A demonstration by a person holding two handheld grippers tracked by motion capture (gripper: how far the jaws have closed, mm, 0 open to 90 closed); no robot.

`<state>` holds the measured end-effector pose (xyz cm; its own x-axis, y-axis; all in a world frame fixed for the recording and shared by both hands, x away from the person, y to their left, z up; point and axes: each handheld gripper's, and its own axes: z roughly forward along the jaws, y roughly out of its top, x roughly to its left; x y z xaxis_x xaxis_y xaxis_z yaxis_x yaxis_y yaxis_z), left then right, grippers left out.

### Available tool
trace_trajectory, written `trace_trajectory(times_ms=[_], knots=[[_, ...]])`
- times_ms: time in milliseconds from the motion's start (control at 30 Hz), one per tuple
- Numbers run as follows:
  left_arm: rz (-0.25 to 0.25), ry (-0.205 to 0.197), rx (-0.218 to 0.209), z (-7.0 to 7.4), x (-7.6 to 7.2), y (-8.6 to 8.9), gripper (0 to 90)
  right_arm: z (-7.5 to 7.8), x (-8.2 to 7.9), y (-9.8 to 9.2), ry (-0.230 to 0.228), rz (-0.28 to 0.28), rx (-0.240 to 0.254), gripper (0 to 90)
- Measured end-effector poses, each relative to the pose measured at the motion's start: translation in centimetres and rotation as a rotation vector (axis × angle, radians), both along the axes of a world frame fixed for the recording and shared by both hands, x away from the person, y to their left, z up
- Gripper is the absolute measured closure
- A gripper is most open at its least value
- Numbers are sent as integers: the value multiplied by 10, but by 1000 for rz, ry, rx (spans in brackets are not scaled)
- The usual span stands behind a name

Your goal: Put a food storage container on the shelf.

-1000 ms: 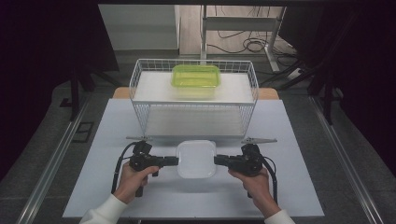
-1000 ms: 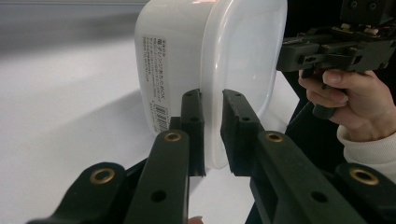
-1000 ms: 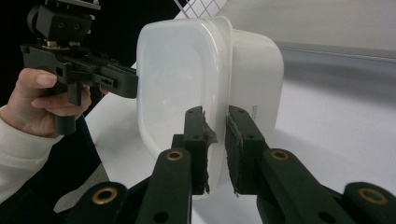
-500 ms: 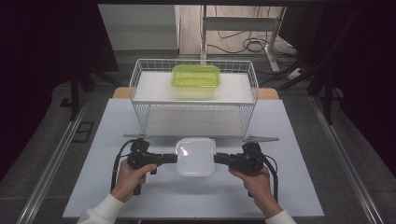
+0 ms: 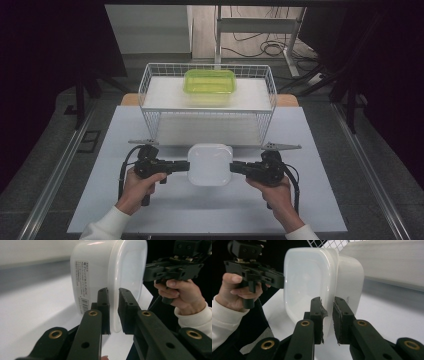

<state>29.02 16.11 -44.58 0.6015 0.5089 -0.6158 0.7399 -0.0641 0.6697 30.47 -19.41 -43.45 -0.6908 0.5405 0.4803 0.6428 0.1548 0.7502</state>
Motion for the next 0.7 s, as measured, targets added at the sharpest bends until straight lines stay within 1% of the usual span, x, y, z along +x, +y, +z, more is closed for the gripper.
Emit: trace_trajectory(times_ms=[100, 167, 300, 533, 700], knots=[[-1, -8, -4, 2, 1, 1, 804, 0, 1, 0, 1, -1, -1, 783], [-2, -8, -10, 3, 3, 1, 804, 1, 2, 0, 4, -2, 7, 784], [0, -7, -22, 4, 5, 2, 804, 5, 4, 0, -5, -1, 15, 784], [6, -31, -26, 15, 8, 5, 803, 15, 6, 1, -28, 2, 30, 784], [7, -52, -28, 26, 11, 6, 802, 27, 8, 3, -50, 0, 37, 784]])
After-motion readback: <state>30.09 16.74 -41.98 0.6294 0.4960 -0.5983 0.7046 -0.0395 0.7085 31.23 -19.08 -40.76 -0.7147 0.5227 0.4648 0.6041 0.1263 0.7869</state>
